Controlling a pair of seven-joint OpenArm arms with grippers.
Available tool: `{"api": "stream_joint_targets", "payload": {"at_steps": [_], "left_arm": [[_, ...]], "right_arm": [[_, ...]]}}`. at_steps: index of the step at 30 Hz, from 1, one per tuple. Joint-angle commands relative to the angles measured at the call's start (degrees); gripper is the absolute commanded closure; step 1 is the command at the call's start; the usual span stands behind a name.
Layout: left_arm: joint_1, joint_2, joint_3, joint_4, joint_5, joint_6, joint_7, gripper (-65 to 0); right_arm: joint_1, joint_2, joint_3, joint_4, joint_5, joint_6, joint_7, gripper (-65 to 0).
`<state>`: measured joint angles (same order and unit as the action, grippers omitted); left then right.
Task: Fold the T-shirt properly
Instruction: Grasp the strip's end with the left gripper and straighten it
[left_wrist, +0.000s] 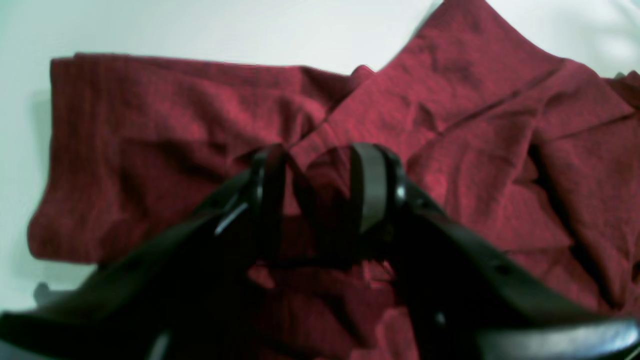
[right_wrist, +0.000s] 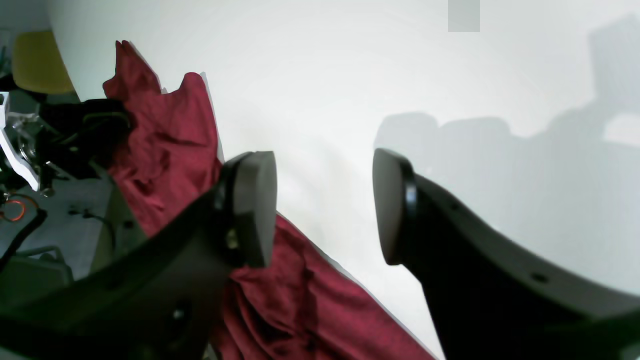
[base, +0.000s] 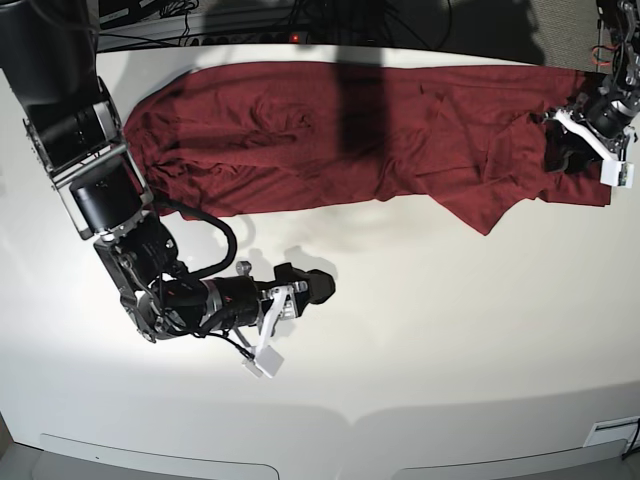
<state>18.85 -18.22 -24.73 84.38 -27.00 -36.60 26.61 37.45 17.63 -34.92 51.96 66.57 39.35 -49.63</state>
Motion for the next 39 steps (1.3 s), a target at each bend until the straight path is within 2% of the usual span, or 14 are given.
{"api": "stream_joint_targets", "payload": {"at_steps": [1,4,6,10,13,21,23,26,30,34,39], "left_arm": [[-0.28,-0.79,-0.39,0.79,-1.05,-0.48,-1.44,-21.5],[-0.26,-0.79,-0.39,0.79,-1.05,-0.48,-1.4,-19.8],[-0.28,-0.61,-0.39,0.72,-1.07,-0.48,-1.42,-13.8],[-0.28,-0.37,-0.35,0.72,-1.05,-0.46,-1.46,-7.5],[-0.26,-0.04,-0.35,0.72,-1.05,-0.46,-1.4,0.0],[-0.26,0.66,-0.46,0.94,-1.09,-0.24,-2.36,0.0],[-0.26,-0.76,-0.46,1.9,-1.33,-0.24,-2.69,0.0],[-0.09,-4.26,-0.48,3.91,-4.94,0.48,-2.49,0.0],[-0.07,-9.86,-0.46,4.92,-7.76,6.73,-2.47,0.0],[0.24,-14.27,-0.46,4.87,-5.35,7.32,0.92,0.0],[0.24,-16.65,-0.46,4.87,-0.72,7.3,5.33,0.0]], "right_arm": [[1.86,0.13,0.5,0.85,1.55,0.65,0.74,-31.0],[1.88,0.15,0.5,0.85,1.55,0.65,0.74,-31.0],[1.88,0.13,0.5,0.85,1.57,0.65,0.74,-31.0],[1.88,0.15,0.5,0.85,1.55,0.65,0.74,-31.0],[1.88,0.15,0.5,0.85,1.55,0.65,0.74,-31.0],[1.86,0.17,0.5,0.85,1.53,0.65,0.7,-31.0],[1.86,0.17,0.5,0.85,1.51,0.65,0.7,-31.0],[1.88,0.46,0.5,0.85,1.51,0.65,0.72,-31.0],[1.86,0.44,0.5,0.85,1.53,0.65,0.72,-31.0],[1.88,0.46,0.5,0.85,1.51,0.65,0.72,-31.0],[1.86,0.46,0.5,0.85,1.49,0.65,0.72,-31.0]]}}
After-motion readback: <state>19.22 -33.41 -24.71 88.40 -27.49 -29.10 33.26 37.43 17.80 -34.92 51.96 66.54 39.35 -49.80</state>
